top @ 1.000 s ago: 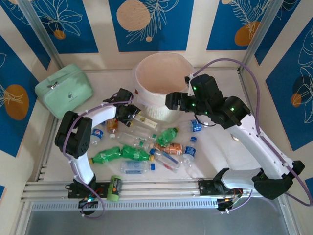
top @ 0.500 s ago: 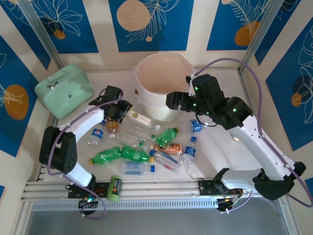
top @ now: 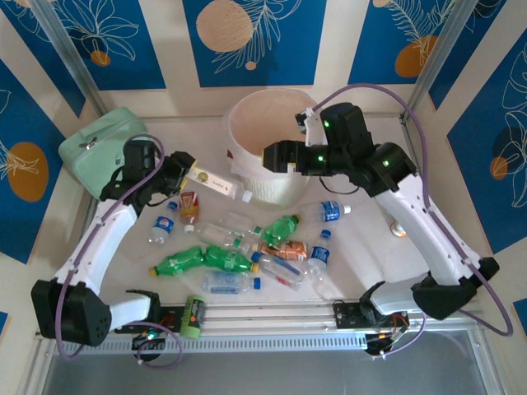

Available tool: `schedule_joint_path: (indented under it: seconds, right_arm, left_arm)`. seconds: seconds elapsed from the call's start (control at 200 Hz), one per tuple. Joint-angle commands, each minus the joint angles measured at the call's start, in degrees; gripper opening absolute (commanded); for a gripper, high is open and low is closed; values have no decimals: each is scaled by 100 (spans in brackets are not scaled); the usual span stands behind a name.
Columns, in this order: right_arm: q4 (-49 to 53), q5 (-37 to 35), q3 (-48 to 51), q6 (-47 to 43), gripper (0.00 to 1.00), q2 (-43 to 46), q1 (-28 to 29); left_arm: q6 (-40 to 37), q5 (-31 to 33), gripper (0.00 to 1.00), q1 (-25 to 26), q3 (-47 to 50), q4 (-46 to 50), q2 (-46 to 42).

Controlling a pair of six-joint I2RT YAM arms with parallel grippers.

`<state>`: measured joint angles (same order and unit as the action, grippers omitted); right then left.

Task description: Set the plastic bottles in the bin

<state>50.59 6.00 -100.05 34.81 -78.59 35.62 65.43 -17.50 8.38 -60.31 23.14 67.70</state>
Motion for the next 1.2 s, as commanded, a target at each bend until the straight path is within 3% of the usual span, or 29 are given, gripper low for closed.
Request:
schedule_joint_path:
  seconds: [0.0,0.165,0.365,0.5,0.65,0.955,1.195]
  right_arm:
    - [145,984,-454,181,92,-235,-136]
    - [48,1753,-899,713,94,-629,-266]
    - [-22,2110,-1518,1099,100,-966,-327]
    - [-143,2282,-1772,1403,99,-1136,-336]
    - [-526,2480,-1887,1940,99,-1308,-359]
    - [-470,2356,-2869,2135,100,-2037,-196]
    - [-576,2439,-3083,2195,82,-2301,-153]
  left_arm:
    - [-68,-718,49,-237,-135,-858,-323]
    - [1033,-1440,49,-404,41,-3270,-296]
    - [2364,-2096,49,-401,-202,-6241,331]
    - [2994,-2436,50,-399,-467,-7457,708]
    - [3626,-2349,47,-351,-346,-8633,1032]
    - [3666,-2490,47,-67,-440,-9019,1390]
    - [3619,-2556,46,66,-546,-9035,1560]
